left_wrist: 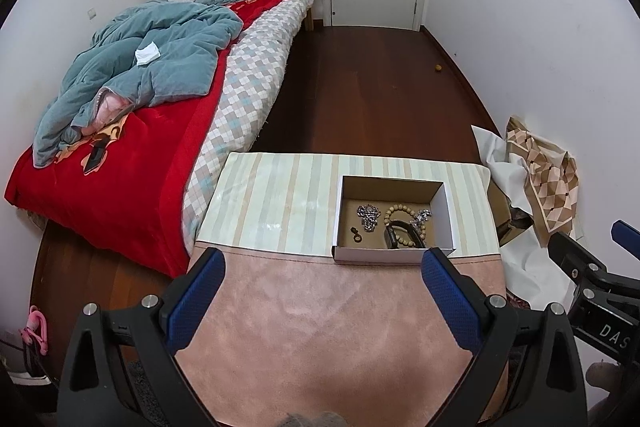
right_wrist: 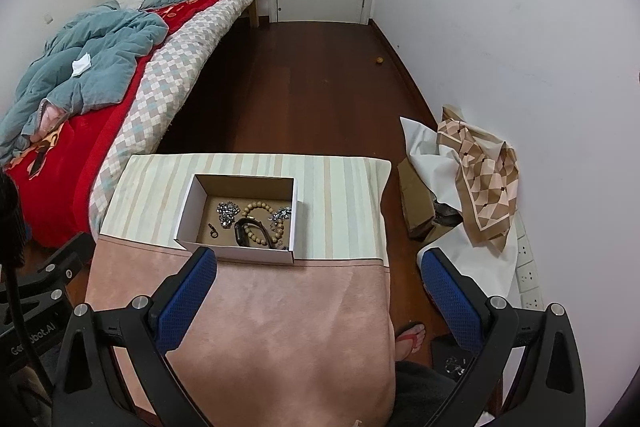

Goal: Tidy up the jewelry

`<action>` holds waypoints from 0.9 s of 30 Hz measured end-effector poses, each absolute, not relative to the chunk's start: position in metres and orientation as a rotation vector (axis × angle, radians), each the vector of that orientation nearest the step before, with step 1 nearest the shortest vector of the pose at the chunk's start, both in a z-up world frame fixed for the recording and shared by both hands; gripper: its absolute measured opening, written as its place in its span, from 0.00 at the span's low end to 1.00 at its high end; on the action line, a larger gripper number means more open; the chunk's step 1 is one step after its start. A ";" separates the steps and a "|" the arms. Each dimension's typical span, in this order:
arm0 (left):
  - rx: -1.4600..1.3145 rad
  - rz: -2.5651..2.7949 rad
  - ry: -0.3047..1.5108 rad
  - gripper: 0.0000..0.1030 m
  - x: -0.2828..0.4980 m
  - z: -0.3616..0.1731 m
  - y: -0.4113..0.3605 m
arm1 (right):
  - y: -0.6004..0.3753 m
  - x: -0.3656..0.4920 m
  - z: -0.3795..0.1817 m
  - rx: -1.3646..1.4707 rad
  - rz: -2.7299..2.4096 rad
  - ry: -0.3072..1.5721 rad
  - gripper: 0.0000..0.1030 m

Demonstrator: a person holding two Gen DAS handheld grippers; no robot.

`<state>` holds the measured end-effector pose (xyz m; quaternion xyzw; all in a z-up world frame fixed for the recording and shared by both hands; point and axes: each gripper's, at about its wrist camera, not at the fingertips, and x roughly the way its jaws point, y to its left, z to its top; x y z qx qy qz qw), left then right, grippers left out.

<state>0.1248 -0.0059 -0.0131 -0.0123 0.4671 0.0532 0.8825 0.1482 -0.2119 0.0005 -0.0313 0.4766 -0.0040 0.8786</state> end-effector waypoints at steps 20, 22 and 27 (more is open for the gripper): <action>-0.017 0.102 0.955 0.97 0.118 -0.003 -0.010 | -0.211 0.141 0.002 -0.050 -0.003 0.980 1.00; -0.017 0.103 0.952 0.97 0.118 -0.003 -0.010 | -0.211 0.141 0.003 -0.048 -0.003 0.979 1.00; -0.016 0.103 0.949 0.97 0.117 -0.002 -0.010 | -0.211 0.140 0.003 -0.050 -0.005 0.977 1.00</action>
